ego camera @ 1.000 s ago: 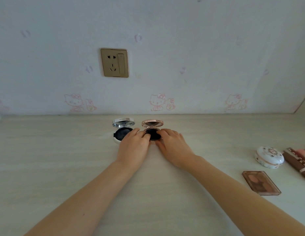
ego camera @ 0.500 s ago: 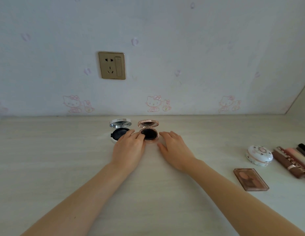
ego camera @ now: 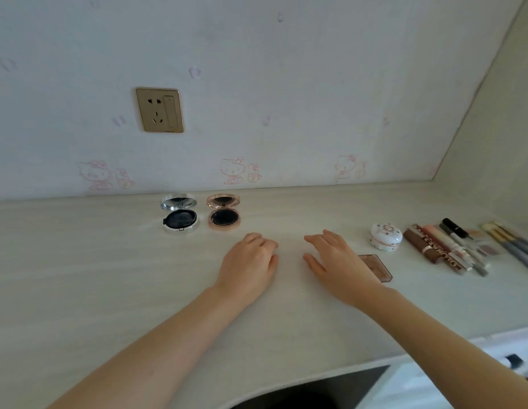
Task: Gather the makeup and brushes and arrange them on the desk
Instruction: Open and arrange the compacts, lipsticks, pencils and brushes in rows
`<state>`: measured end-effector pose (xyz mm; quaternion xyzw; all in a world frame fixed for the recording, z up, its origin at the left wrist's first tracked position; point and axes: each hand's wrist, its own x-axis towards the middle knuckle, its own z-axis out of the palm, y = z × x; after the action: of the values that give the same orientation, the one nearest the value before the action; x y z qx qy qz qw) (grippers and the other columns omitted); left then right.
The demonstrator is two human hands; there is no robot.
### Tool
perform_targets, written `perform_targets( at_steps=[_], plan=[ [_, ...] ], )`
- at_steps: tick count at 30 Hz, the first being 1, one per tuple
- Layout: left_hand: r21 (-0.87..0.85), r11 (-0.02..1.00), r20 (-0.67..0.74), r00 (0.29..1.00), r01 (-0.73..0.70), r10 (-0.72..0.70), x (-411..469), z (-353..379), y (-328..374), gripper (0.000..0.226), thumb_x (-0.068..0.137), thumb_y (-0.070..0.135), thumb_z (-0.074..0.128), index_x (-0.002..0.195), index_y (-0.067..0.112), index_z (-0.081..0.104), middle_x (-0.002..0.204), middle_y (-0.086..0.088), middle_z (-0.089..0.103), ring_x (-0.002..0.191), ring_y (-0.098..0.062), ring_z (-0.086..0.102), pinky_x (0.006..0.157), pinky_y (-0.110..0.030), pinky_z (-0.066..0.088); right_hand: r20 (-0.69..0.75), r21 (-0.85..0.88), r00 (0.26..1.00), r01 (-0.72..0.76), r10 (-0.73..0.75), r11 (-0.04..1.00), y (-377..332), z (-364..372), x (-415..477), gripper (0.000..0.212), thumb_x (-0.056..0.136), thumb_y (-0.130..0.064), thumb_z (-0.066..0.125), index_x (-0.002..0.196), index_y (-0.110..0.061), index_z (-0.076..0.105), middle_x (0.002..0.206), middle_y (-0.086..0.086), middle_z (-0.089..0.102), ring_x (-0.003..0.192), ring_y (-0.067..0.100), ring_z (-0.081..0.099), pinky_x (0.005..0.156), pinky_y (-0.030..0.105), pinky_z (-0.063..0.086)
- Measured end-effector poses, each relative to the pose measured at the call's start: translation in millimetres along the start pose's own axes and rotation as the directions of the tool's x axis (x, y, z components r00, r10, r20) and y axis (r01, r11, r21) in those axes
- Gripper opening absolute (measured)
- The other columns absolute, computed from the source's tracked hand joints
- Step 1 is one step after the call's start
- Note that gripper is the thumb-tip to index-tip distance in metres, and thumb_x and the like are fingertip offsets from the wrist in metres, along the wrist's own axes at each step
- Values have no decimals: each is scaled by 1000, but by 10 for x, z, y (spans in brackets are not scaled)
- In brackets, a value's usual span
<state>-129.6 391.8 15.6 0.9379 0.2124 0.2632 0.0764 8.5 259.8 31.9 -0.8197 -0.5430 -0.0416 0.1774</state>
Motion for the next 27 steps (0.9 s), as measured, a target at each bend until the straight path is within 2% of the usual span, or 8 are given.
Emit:
perform_targets(
  at_steps=[3, 7, 10, 13, 15, 18, 22, 27],
  plan=[
    [-48, 999, 43, 999, -17, 19, 33, 87, 236, 32, 95, 24, 48, 122, 16, 61, 120, -2, 63, 126, -17, 45, 93, -31, 42, -40, -23, 998, -44, 43, 999, 206, -124, -226, 42, 97, -30, 49, 135, -13, 48, 132, 4, 54, 137, 24, 33, 108, 37, 33],
    [-111, 993, 81, 996, -24, 33, 128, 247, 509, 32, 96, 27, 46, 123, 17, 60, 119, 0, 63, 123, -15, 44, 93, -29, 42, -103, -15, 991, -91, 89, 996, 460, -262, -430, 34, 94, -20, 54, 125, -6, 57, 119, 10, 61, 123, 30, 48, 101, 34, 37],
    [-161, 987, 102, 994, -18, 35, 241, 374, 699, 32, 96, 28, 46, 123, 17, 60, 121, 1, 63, 123, -14, 45, 93, -29, 43, -105, -44, 984, -150, 145, 988, 638, -347, -509, 37, 96, -24, 49, 130, -10, 54, 128, 6, 57, 127, 24, 43, 103, 29, 33],
    [-218, 976, 122, 992, -1, 28, 380, 486, 869, 33, 96, 27, 46, 124, 16, 59, 122, -1, 62, 123, -17, 45, 95, -32, 43, -116, -38, 972, -211, 206, 977, 800, -399, -549, 39, 97, -26, 48, 133, -12, 51, 133, 5, 54, 130, 22, 39, 103, 30, 33],
    [-242, 970, 139, 990, 8, 26, 488, 568, 955, 33, 96, 26, 46, 124, 15, 59, 123, -2, 61, 124, -19, 45, 97, -34, 43, -121, -22, 955, -276, 271, 961, 892, -424, -549, 37, 96, -27, 48, 131, -13, 52, 130, 8, 55, 127, 24, 42, 98, 33, 37],
    [-291, 956, 177, 984, 33, 20, 667, 684, 1061, 33, 97, 26, 46, 125, 14, 58, 127, -2, 59, 124, -20, 44, 98, -35, 41, -154, 35, 916, -369, 370, 929, 1049, -428, -499, 32, 95, -24, 50, 121, -7, 56, 116, 11, 61, 112, 28, 52, 87, 36, 44],
    [-371, 923, 215, 976, 98, -17, 908, 791, 1190, 36, 97, 29, 47, 128, 14, 57, 130, -4, 59, 124, -22, 47, 100, -33, 40, -218, 98, 875, -420, 432, 902, 1216, -451, -387, 33, 94, -22, 52, 119, -2, 55, 110, 12, 61, 103, 28, 57, 80, 29, 41],
    [-447, 869, 284, 955, 211, -85, 1134, 903, 1333, 45, 97, 36, 48, 132, 10, 52, 131, -8, 59, 124, -23, 51, 102, -32, 40, -157, 135, 864, -462, 479, 877, 1283, -483, -198, 41, 96, -27, 48, 128, -1, 49, 123, 15, 58, 118, 28, 50, 94, 31, 39]
  ],
)
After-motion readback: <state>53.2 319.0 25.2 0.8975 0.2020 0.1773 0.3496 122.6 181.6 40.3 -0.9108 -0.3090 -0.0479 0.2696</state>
